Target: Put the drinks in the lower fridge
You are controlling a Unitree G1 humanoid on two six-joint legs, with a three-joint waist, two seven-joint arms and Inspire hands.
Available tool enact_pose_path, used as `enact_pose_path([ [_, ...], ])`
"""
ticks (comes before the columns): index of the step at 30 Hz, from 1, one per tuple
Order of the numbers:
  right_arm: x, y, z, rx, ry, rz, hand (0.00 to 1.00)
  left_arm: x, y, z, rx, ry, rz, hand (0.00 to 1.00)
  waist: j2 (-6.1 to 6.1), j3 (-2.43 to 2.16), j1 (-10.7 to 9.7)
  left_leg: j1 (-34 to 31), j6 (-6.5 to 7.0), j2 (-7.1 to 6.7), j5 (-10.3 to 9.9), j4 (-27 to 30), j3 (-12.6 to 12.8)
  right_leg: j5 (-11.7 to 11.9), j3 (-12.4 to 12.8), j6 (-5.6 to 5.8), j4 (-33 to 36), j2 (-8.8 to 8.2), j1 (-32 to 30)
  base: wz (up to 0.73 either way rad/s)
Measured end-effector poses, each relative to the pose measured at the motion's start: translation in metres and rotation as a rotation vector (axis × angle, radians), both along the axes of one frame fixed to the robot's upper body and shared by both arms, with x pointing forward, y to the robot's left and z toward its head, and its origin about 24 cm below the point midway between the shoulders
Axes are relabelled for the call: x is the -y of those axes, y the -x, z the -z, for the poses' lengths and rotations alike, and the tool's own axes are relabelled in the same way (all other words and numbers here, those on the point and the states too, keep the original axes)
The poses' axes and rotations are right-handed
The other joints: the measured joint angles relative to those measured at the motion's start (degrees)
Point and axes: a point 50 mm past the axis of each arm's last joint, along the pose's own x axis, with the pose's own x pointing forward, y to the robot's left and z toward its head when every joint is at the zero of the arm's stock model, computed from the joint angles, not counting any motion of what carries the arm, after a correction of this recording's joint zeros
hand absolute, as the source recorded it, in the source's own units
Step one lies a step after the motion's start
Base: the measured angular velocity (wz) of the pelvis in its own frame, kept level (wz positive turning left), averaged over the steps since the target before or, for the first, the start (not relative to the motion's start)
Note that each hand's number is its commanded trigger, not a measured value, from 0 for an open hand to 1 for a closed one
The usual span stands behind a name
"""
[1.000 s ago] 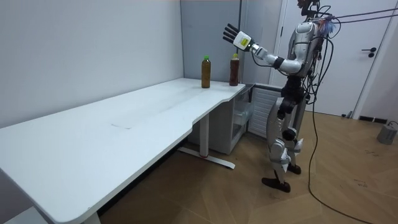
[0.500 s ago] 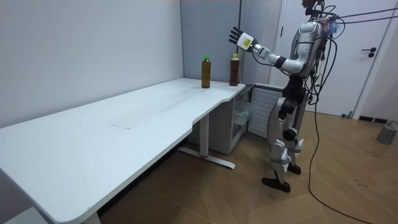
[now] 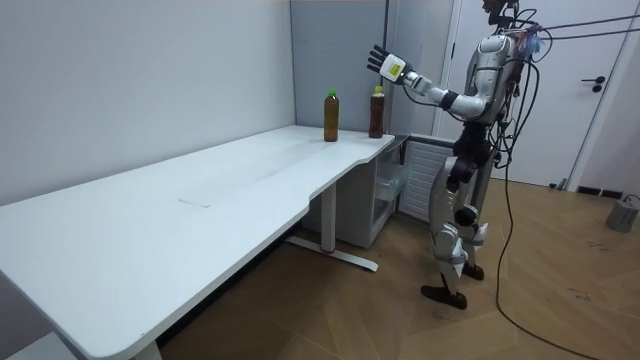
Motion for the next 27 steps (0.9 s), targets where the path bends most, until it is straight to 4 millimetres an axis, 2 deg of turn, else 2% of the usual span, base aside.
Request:
enact_pose_path([
  [3,0.000,0.002,0.000,-0.009,0.011,0.005,0.00,-0.005,-0.005,0.019,-0.092,0.013,-0.028,0.00,0.21,0.03,0.29,0.25,0.00,0.05,0.01,-0.07,0.34,0.00,0.35,0.00,0.01,-0.01,0.08,-0.06],
  [6,0.001,0.002,0.000,-0.009,0.018,0.007,0.00,-0.007,-0.007,0.030,-0.150,0.025,-0.044,0.00,0.27,0.14,0.94,0.14,0.00,0.10,0.00,-0.33,0.52,0.00,0.65,0.00,0.04,0.02,-0.10,-0.04],
  [17,0.003,0.002,0.000,-0.014,0.017,0.003,0.00,-0.008,-0.006,0.031,-0.157,0.025,-0.053,0.00,0.55,0.09,1.23,0.11,0.01,0.08,0.01,-1.04,0.46,0.00,0.60,0.00,0.06,0.03,-0.11,0.00],
  [23,0.001,0.003,0.000,-0.014,0.008,0.001,0.00,-0.008,-0.006,0.031,-0.158,0.026,-0.053,0.00,-0.08,0.16,1.51,0.37,0.01,0.05,0.02,-0.94,0.46,0.00,0.67,0.00,-0.04,0.00,-0.26,0.00],
  [27,-0.001,0.003,0.001,-0.016,0.003,0.001,0.00,-0.009,-0.006,0.034,-0.170,0.027,-0.055,0.00,-0.36,0.03,1.55,0.40,0.00,0.04,0.02,-1.03,0.46,0.00,0.68,0.00,-0.07,0.01,-0.26,0.00],
])
